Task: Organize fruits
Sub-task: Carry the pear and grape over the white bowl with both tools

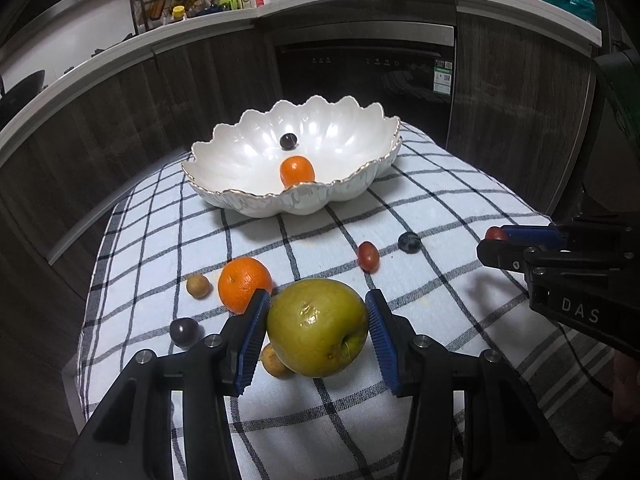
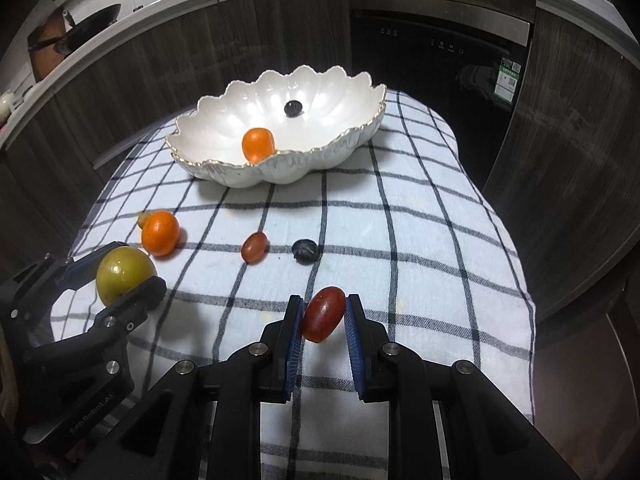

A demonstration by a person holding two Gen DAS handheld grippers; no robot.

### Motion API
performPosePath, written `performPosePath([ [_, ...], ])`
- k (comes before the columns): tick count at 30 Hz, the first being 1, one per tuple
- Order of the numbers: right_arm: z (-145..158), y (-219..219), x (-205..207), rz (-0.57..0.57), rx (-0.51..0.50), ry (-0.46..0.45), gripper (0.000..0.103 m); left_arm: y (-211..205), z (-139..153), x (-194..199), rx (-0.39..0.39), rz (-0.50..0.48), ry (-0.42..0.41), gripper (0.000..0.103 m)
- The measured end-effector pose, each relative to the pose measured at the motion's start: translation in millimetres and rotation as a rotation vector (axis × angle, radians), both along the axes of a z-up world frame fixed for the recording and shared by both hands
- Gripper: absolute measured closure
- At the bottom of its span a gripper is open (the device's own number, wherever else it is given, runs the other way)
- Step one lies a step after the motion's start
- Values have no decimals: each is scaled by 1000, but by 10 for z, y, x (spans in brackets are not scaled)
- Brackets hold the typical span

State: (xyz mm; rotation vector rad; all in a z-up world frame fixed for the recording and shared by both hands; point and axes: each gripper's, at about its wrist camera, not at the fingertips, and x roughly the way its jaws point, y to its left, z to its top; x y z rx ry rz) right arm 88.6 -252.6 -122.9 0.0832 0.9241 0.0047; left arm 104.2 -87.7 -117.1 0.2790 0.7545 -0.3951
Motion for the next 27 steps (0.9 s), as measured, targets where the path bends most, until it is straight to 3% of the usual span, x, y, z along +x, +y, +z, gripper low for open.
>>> performPosePath([
  [27,493,25,189,18,-11,-110,80,86,442,183,-52,40,-65,55],
])
